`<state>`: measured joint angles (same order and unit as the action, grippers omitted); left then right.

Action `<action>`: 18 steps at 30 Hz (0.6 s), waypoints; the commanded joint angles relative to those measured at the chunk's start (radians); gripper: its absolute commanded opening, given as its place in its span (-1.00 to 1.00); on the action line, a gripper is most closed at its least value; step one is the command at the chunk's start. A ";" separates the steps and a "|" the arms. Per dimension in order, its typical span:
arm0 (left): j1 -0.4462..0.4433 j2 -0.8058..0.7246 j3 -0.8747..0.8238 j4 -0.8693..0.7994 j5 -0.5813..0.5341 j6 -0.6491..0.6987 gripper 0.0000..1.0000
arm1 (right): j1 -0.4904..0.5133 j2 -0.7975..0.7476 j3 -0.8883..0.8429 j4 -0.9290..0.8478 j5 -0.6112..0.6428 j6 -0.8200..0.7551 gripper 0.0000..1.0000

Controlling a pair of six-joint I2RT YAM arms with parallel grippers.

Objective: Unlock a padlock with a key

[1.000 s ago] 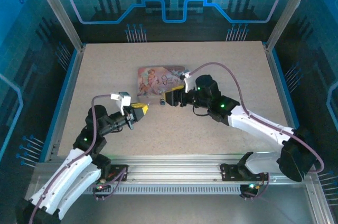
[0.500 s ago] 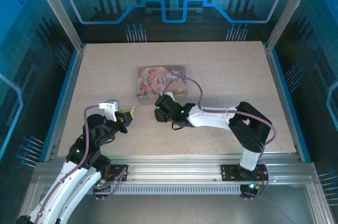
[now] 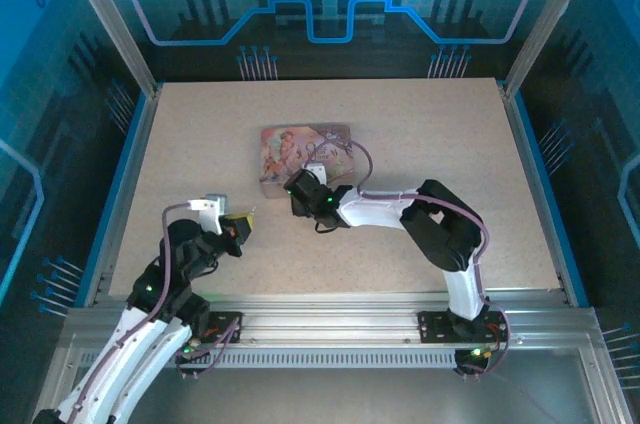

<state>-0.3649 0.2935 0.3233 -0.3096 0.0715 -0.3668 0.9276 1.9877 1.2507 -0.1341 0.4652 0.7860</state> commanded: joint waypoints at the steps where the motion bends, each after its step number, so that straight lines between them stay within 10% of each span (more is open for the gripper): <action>1: -0.006 -0.015 -0.021 -0.009 0.017 0.001 -1.00 | -0.015 0.029 0.040 0.016 0.052 -0.001 0.09; 18: -0.005 -0.013 -0.025 0.006 0.034 0.009 -1.00 | -0.027 0.103 0.109 0.057 0.077 -0.042 -0.47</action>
<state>-0.3649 0.2932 0.3111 -0.3096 0.0792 -0.3660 0.9131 2.0697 1.3315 -0.0956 0.5156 0.7570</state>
